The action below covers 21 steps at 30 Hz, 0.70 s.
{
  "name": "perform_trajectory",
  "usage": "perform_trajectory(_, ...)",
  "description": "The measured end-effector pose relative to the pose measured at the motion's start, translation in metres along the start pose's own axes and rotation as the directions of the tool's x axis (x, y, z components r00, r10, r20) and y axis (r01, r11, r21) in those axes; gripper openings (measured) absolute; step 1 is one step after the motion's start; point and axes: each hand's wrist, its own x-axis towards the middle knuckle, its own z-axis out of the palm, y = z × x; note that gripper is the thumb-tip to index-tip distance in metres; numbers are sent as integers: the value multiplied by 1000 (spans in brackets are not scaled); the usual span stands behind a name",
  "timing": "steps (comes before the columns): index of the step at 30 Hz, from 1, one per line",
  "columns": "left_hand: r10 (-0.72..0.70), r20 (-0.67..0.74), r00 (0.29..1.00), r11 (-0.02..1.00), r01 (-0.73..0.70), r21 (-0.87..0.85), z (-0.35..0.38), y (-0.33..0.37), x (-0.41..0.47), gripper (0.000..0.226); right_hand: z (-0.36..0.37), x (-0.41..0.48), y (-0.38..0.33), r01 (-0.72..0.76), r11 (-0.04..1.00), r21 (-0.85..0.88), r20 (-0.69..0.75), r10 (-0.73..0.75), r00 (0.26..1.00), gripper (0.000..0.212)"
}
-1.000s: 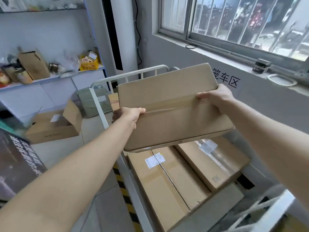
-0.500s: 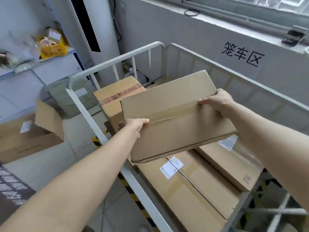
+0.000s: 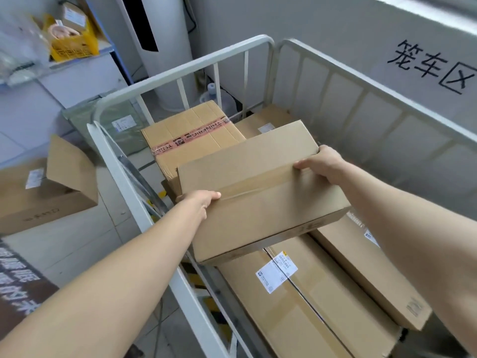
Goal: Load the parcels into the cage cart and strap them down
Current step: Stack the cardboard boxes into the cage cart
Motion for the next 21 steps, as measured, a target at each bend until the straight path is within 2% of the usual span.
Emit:
perform_trajectory(2, -36, -4, 999, 999, 36, -8, -2, 7, -11, 85, 20, 23, 1, -15, 1000, 4, 41, 14, 999, 58)
perform_trajectory(4, -59, 27, 998, 998, 60, -4, -3, 11, -13, 34, 41, 43, 2, -35, 999, -5, 89, 36, 995, 61)
perform_trajectory(5, -78, 37, 996, 997, 78, 13, -1, 9, -5, 20, 52, 53, 3, -50, 999, -11, 112, 51, 992, 62)
perform_trajectory(7, -105, 21, 994, 994, 104, 36, 1, 7, 10, 33, 73, 72, 6, -76, 997, -33, 159, 81, 984, 63)
perform_trajectory(10, -103, -1, 995, 994, 103, 35, 3, 10, 31, 28, 102, 98, 12, -90, 994, -53, 197, 99, 975, 61)
perform_trajectory(13, -145, -22, 989, 989, 145, 2, 4, 8, 57, 35, 125, 120, 14, -78, 996, -50, 214, 87, 973, 60)
perform_trajectory(16, -204, -9, 979, 977, 203, -68, 5, 1, 84, 22, 144, 139, 7, -35, 999, -42, 225, 43, 973, 58)
perform_trajectory(21, -267, 51, 962, 962, 269, -43, 10, -9, 109, 54, 159, 162, 3, -6, 998, -59, 208, 18, 978, 56)
